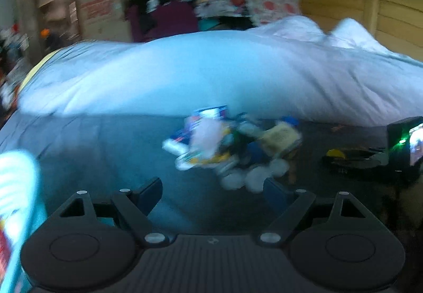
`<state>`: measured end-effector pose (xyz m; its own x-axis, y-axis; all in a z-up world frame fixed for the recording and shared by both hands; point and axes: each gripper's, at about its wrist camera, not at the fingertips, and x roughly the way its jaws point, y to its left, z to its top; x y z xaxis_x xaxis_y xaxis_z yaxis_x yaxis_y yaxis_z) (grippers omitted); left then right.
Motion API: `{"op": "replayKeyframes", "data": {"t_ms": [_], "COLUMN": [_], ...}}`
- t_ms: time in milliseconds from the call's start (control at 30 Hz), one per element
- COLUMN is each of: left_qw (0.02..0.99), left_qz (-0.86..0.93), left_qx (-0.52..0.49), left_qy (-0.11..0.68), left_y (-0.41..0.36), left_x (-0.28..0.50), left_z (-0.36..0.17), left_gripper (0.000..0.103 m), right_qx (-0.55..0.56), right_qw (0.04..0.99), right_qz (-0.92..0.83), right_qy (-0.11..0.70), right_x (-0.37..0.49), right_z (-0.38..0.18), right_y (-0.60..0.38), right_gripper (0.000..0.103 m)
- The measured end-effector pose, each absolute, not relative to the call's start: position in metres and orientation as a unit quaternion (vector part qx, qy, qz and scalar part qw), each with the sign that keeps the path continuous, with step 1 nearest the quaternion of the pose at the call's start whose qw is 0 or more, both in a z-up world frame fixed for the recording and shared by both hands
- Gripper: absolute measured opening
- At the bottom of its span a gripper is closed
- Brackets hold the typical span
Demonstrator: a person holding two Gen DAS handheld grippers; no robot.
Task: Organize objects
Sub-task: 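Grasp the yellow cap with the right gripper while the left grasps a clothespin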
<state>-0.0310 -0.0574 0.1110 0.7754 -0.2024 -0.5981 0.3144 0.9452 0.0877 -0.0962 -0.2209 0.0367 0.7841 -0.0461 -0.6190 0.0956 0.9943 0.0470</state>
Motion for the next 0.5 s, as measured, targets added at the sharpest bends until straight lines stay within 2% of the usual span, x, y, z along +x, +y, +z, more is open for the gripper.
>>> {"op": "replayKeyframes", "data": {"t_ms": [133,167,333,400,500], "left_qw": [0.925,0.918,0.869,0.848,0.819], "left_qz": [-0.226,-0.246,-0.366,-0.401,-0.441], "left_qx": [0.139,0.153,0.224,0.246,0.272], "left_qy": [0.274,0.268,0.245,0.245,0.246], "left_y": [-0.112,-0.128,-0.212,-0.240,-0.270], "left_x": [0.003,0.012,0.054,0.072,0.094], "left_z": [0.092,0.085,0.044,0.028,0.009], "left_gripper": [0.080,0.076,0.072,0.061,0.051], "right_qx": [0.094,0.105,0.187,0.197,0.203], "right_qw": [0.951,0.949,0.922,0.925,0.927], "right_qz": [-0.048,-0.061,-0.092,-0.088,-0.086], "right_qy": [0.291,0.291,0.327,0.312,0.303], "right_x": [-0.149,-0.162,-0.204,-0.213,-0.215], "right_z": [0.068,0.069,0.060,0.065,0.063], "right_y": [-0.237,-0.242,-0.267,-0.270,-0.275], "right_gripper": [0.040,0.040,0.040,0.040,0.040]}}
